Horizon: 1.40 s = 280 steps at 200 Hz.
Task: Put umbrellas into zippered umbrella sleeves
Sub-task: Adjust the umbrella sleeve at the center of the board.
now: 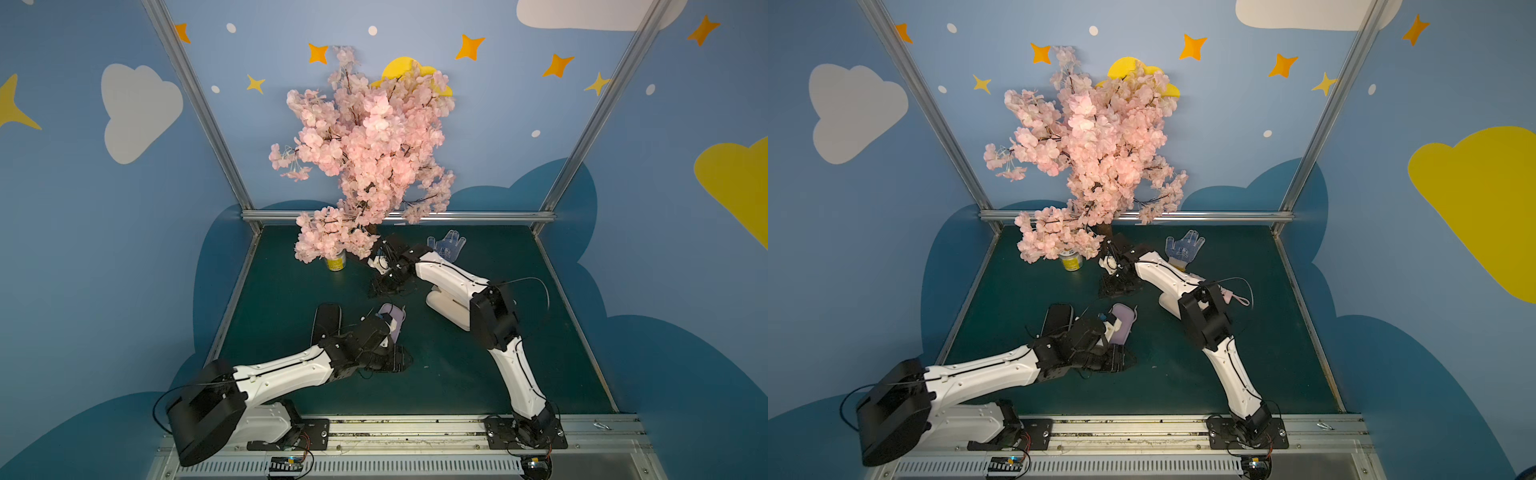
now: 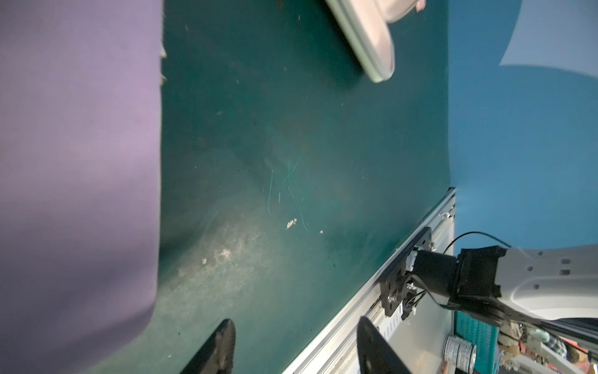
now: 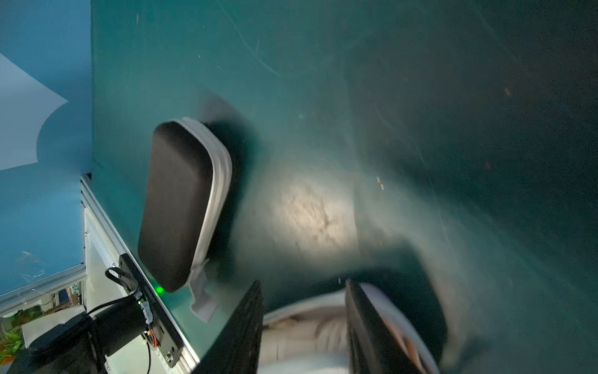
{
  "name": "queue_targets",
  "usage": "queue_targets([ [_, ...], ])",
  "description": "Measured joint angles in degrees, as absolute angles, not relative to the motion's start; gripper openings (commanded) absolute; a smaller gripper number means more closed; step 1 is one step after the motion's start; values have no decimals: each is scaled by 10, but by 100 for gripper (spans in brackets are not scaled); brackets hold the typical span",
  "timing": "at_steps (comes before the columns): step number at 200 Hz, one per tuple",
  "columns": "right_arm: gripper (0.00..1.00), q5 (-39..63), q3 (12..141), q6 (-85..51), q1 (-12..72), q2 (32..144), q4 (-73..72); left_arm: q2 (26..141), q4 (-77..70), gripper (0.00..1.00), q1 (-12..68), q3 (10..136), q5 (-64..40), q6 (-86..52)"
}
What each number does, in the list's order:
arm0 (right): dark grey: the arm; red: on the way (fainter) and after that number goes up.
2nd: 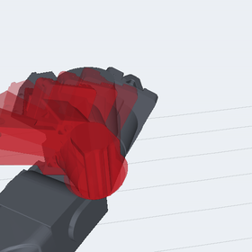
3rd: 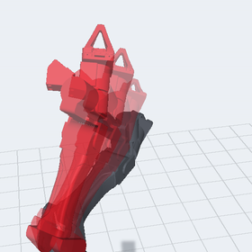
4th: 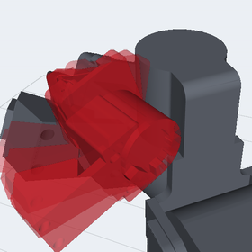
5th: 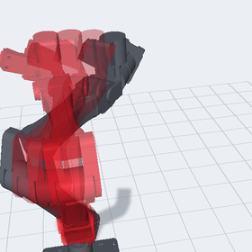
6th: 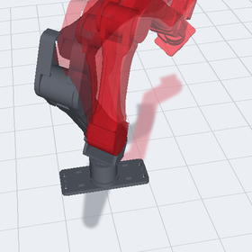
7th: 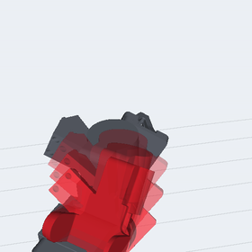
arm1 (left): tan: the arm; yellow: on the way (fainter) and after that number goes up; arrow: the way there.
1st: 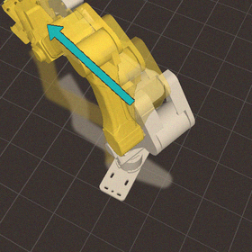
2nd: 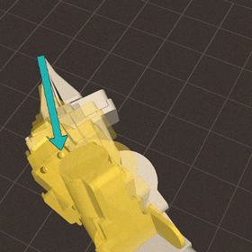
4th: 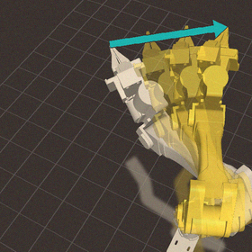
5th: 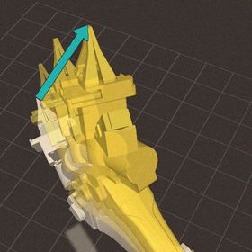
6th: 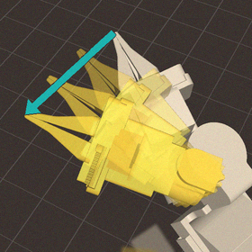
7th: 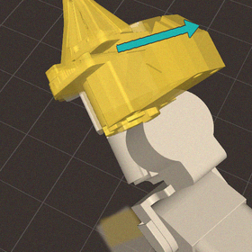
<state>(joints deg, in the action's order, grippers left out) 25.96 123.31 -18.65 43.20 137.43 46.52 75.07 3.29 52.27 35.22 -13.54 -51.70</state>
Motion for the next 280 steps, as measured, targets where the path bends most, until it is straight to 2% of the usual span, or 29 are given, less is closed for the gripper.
queue_targets([
  [14,43,282,1301,-176,432,1429,486,776,30,65,522,356,-141,-511],
  [30,43,298,1320,-164,432,1459,512,790,31,65,521,356,-142,-505],
  [80,42,319,1215,-138,431,1418,543,792,72,65,502,356,-148,-501],
  [129,45,314,1011,-132,428,1302,529,703,121,66,440,333,-131,-490],
  [169,47,329,816,-171,427,1188,475,717,128,65,404,335,-129,-476],
  [196,58,357,679,-223,429,1101,427,754,130,65,391,354,-143,-461],
  [223,69,366,609,-255,419,1034,411,755,143,66,385,376,-166,-451],
  [261,83,407,593,-289,387,973,375,649,165,71,373,368,-177,-462],
  [280,85,431,593,-304,396,974,342,602,163,71,359,324,-171,-479],
])
